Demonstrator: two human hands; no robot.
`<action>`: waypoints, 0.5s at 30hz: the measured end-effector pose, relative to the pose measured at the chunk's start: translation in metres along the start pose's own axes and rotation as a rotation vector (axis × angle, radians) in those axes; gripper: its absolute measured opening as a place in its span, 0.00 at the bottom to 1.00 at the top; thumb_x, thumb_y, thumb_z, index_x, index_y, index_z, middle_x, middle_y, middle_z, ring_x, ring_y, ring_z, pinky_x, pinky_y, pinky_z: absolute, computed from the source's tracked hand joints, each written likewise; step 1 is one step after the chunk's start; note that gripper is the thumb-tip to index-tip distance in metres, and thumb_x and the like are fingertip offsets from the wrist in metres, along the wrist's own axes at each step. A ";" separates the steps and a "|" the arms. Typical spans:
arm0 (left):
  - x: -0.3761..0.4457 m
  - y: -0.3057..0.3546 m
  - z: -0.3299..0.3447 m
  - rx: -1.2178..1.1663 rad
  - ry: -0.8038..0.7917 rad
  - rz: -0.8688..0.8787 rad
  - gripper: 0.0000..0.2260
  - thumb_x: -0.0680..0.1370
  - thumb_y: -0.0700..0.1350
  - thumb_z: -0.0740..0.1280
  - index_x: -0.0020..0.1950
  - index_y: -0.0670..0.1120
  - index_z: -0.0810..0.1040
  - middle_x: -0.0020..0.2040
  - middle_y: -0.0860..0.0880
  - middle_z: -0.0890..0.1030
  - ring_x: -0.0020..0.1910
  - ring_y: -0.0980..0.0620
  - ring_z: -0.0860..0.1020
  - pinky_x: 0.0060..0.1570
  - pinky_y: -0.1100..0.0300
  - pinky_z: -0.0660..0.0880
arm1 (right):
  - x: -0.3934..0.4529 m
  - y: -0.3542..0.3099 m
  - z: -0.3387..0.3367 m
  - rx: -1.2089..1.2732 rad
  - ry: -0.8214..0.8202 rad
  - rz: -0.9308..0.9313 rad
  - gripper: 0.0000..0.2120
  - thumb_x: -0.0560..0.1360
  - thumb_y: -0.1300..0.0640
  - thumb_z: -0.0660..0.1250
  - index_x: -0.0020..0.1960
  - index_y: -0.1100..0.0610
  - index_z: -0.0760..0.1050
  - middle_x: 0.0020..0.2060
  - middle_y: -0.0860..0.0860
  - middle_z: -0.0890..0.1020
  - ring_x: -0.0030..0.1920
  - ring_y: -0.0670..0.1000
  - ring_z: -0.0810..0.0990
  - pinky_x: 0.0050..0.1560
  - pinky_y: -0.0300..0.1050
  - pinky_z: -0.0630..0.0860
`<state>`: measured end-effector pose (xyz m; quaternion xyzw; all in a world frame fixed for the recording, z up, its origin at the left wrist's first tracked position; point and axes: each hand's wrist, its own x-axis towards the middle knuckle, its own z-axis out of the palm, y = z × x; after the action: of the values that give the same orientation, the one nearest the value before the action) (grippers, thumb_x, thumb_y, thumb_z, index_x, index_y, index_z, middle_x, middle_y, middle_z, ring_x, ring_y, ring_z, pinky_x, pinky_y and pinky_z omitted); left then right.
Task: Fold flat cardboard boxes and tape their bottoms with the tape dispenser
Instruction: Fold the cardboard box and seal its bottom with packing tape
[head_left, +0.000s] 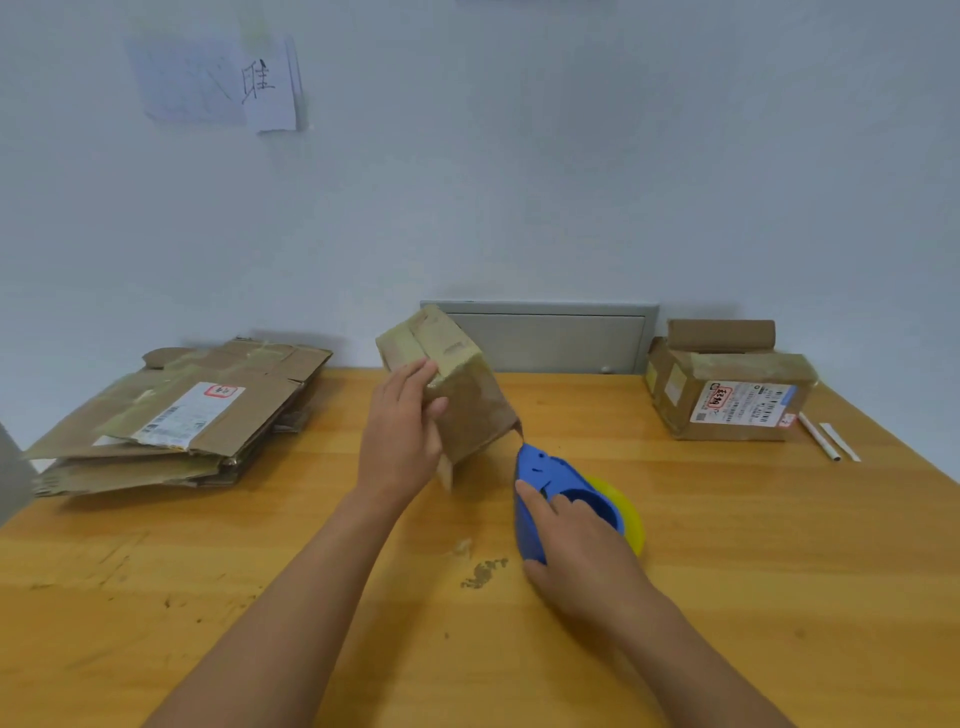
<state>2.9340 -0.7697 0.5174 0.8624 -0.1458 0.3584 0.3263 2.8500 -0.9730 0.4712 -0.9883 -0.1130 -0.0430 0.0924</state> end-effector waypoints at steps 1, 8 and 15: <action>0.002 0.002 -0.003 -0.032 0.036 -0.018 0.18 0.79 0.37 0.66 0.69 0.39 0.73 0.67 0.42 0.75 0.66 0.43 0.72 0.67 0.52 0.68 | 0.001 -0.001 -0.004 0.006 -0.037 -0.001 0.39 0.79 0.46 0.64 0.81 0.47 0.44 0.59 0.49 0.73 0.57 0.52 0.73 0.45 0.43 0.70; 0.016 0.015 -0.017 -0.455 0.288 -0.321 0.17 0.83 0.43 0.62 0.71 0.43 0.67 0.73 0.54 0.65 0.69 0.65 0.66 0.64 0.69 0.66 | 0.027 -0.002 -0.051 0.311 -0.025 0.120 0.32 0.74 0.25 0.52 0.60 0.48 0.75 0.49 0.47 0.76 0.48 0.48 0.75 0.43 0.44 0.68; 0.008 0.039 -0.002 -0.872 0.197 -0.558 0.13 0.82 0.44 0.63 0.62 0.60 0.67 0.62 0.46 0.76 0.60 0.48 0.78 0.60 0.43 0.77 | 0.070 -0.043 -0.063 1.265 0.079 0.129 0.29 0.74 0.30 0.62 0.67 0.47 0.74 0.67 0.47 0.77 0.67 0.54 0.76 0.66 0.55 0.75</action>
<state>2.9198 -0.7974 0.5419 0.6149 -0.0147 0.2435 0.7499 2.9037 -0.9287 0.5478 -0.7451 -0.0532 0.0014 0.6649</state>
